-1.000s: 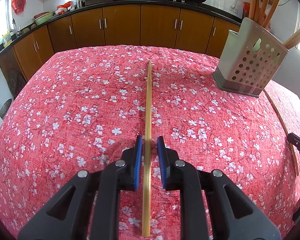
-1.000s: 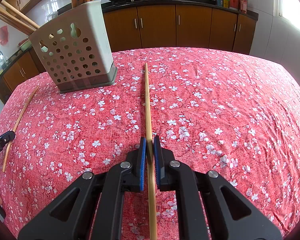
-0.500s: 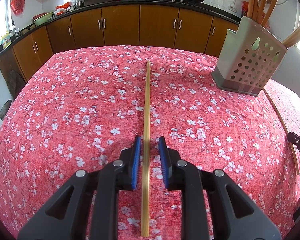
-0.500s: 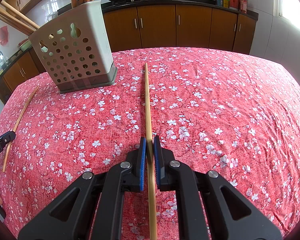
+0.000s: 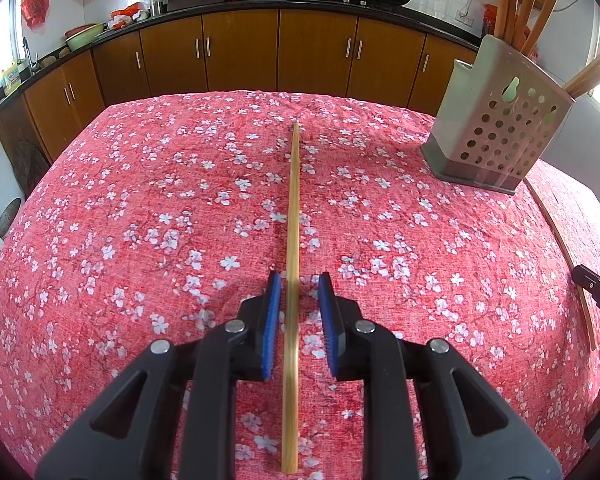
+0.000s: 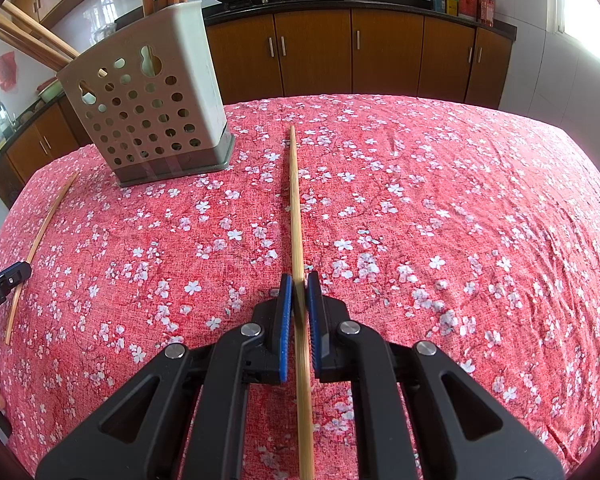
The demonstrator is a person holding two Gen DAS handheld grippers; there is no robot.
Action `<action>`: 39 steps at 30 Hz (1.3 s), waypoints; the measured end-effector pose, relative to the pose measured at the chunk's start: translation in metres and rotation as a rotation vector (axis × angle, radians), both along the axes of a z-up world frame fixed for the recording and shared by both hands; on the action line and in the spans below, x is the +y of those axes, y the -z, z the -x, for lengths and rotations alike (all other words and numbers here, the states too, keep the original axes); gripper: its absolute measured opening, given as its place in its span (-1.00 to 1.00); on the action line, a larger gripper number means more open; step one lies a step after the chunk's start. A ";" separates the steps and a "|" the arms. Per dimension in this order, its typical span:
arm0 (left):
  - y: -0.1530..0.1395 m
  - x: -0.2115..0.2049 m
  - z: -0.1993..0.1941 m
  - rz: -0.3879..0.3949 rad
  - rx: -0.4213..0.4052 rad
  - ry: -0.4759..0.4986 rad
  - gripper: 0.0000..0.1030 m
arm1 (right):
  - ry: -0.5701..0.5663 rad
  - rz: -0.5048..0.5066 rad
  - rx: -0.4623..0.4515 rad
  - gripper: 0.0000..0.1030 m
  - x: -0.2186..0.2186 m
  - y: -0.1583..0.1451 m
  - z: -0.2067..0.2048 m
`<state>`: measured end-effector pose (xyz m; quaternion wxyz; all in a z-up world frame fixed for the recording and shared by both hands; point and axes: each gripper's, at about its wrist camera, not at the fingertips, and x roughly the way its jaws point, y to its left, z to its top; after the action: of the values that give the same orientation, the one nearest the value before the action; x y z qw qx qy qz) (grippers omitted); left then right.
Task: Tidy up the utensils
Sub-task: 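Lift both chopsticks upright and carry them over the holder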
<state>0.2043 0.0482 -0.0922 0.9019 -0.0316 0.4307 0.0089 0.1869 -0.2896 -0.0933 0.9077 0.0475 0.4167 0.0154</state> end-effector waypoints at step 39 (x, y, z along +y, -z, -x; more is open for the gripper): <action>-0.096 0.016 0.069 0.005 -0.286 0.050 -0.85 | 0.031 -0.029 -0.254 -0.86 -0.019 -0.084 0.044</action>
<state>0.1356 0.0642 0.0043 0.9539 -0.0241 0.2984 -0.0194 0.1424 -0.3084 -0.0098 0.9525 0.0647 0.2972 0.0133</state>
